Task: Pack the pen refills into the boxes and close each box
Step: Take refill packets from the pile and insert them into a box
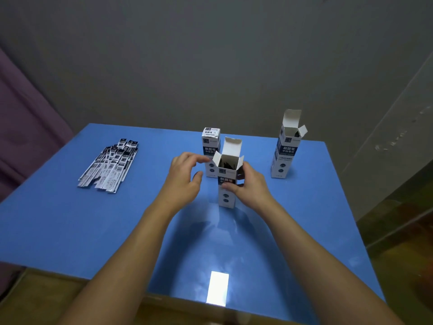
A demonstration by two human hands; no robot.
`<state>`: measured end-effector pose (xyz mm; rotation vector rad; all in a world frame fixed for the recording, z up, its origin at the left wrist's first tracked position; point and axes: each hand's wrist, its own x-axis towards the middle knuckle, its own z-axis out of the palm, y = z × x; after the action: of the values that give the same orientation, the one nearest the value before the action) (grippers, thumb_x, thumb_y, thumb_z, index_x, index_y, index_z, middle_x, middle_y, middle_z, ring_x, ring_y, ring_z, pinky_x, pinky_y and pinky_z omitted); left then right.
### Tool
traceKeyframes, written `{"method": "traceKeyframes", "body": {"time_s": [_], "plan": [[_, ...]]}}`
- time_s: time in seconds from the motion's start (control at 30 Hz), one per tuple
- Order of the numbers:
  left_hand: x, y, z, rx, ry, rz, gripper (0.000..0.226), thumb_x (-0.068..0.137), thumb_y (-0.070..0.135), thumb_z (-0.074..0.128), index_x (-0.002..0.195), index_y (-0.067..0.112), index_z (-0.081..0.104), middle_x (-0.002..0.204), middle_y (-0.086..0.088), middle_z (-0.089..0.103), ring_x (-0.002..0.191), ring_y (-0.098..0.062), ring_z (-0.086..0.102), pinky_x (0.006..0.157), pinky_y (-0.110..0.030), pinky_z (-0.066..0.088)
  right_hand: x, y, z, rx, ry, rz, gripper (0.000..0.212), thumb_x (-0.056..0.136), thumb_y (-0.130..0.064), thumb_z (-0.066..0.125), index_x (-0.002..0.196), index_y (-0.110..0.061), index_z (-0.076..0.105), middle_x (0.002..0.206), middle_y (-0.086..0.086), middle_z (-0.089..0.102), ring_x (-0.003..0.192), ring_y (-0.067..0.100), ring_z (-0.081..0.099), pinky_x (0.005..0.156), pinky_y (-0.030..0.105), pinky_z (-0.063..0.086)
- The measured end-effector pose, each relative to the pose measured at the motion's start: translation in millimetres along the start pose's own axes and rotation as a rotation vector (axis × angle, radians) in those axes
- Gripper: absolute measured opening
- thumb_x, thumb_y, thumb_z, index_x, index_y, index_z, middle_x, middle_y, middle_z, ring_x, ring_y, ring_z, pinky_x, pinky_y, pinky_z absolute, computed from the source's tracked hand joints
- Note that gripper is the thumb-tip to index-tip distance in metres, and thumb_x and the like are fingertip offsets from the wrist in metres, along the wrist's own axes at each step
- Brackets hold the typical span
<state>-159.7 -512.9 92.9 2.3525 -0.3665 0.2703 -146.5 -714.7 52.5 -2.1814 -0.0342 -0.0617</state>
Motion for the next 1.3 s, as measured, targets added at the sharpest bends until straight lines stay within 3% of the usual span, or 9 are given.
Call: {"method": "traceKeyframes", "body": {"time_s": [0.2, 0.33, 0.43, 0.53, 0.63, 0.7, 0.83, 1.13, 1.3], "plan": [[-12.1, -22.1, -1.6, 0.058, -0.019, -0.121, 0.036, 0.094, 0.004, 0.056, 0.127, 0.019, 0.061, 0.124, 0.004, 0.057, 0.112, -0.014, 0.051, 0.099, -0.032, 0.043, 8.2, 1.4, -1.8, -0.098, -0.103, 0.052, 0.054, 0.080, -0.032, 0.082, 0.123, -0.015, 0.052, 0.117, -0.001, 0.063, 0.110, 0.019, 0.058, 0.089, 0.032, 0.048], [-24.8, -29.5, -0.7, 0.069, 0.003, -0.190, 0.036, 0.095, 0.004, 0.056, 0.128, 0.017, 0.060, 0.125, 0.002, 0.056, 0.113, -0.014, 0.050, 0.079, -0.004, 0.039, 3.8, 6.6, -3.1, -0.258, -0.192, 0.158, 0.064, 0.081, -0.039, 0.080, 0.129, -0.011, 0.049, 0.127, 0.004, 0.058, 0.119, 0.025, 0.053, 0.087, 0.032, 0.044], [-35.8, -35.2, -1.4, 0.068, 0.035, -0.226, 0.034, 0.096, 0.006, 0.057, 0.128, 0.017, 0.061, 0.124, 0.002, 0.056, 0.113, -0.013, 0.050, 0.078, 0.002, 0.035, -9.9, 6.0, -6.4, -0.439, -0.238, 0.274, 0.048, 0.083, -0.036, 0.075, 0.113, -0.010, 0.050, 0.112, 0.008, 0.057, 0.099, 0.028, 0.054, 0.073, 0.031, 0.043], [-49.1, -39.9, -7.1, 0.092, 0.072, -0.232, 0.031, 0.096, 0.009, 0.058, 0.126, 0.016, 0.062, 0.122, 0.001, 0.058, 0.113, -0.016, 0.052, 0.089, -0.012, 0.039, -34.8, 9.0, -3.1, -0.625, -0.308, 0.331, 0.018, 0.082, -0.021, 0.063, 0.089, -0.013, 0.048, 0.097, 0.005, 0.056, 0.086, 0.027, 0.051, 0.062, 0.028, 0.040], [-67.6, -47.6, -18.0, 0.112, 0.101, -0.269, 0.032, 0.094, 0.010, 0.058, 0.126, 0.017, 0.061, 0.122, 0.002, 0.058, 0.110, -0.016, 0.055, 0.096, -0.029, 0.043, -61.9, 5.3, 18.1, -0.640, -0.415, 0.284, 0.013, 0.079, -0.018, 0.057, 0.073, -0.016, 0.046, 0.077, 0.001, 0.049, 0.076, 0.025, 0.051, 0.051, 0.024, 0.033], [-83.0, -55.2, -29.3, 0.119, 0.111, -0.312, 0.031, 0.095, 0.014, 0.059, 0.125, 0.019, 0.061, 0.122, 0.004, 0.058, 0.106, -0.012, 0.057, 0.093, -0.029, 0.045, -73.9, -6.3, 35.6, -0.569, -0.411, 0.196, 0.009, 0.082, -0.021, 0.057, 0.089, -0.015, 0.058, 0.089, 0.002, 0.057, 0.082, 0.025, 0.056, 0.059, 0.025, 0.041], [-113.4, -74.0, -65.4, 0.195, 0.150, -0.391, 0.027, 0.094, 0.024, 0.059, 0.121, 0.024, 0.063, 0.121, 0.006, 0.061, 0.103, -0.014, 0.059, 0.092, -0.037, 0.050, -76.4, -43.2, 71.2, -0.477, -0.367, -0.031, 0.044, 0.088, -0.029, 0.060, 0.129, -0.015, 0.051, 0.123, 0.004, 0.057, 0.111, 0.025, 0.057, 0.081, 0.033, 0.048], [-196.2, -119.6, -161.8, 0.292, 0.211, -0.534, 0.033, 0.094, 0.032, 0.057, 0.126, 0.024, 0.062, 0.123, 0.005, 0.061, 0.109, -0.017, 0.059, 0.094, -0.039, 0.050, -74.5, -141.7, 165.5, -0.529, -0.391, -0.225, 0.052, 0.090, -0.032, 0.060, 0.136, -0.012, 0.047, 0.135, 0.010, 0.051, 0.124, 0.028, 0.049, 0.091, 0.040, 0.050], [-232.4, -145.9, -199.3, 0.276, 0.232, -0.552, 0.034, 0.097, 0.026, 0.057, 0.129, 0.017, 0.060, 0.123, 0.001, 0.061, 0.110, -0.015, 0.057, 0.095, -0.029, 0.045, -90.4, -178.9, 222.1, -0.510, -0.420, -0.263, 0.050, 0.091, -0.032, 0.059, 0.136, -0.014, 0.047, 0.135, 0.007, 0.049, 0.121, 0.028, 0.050, 0.089, 0.039, 0.049]]}}
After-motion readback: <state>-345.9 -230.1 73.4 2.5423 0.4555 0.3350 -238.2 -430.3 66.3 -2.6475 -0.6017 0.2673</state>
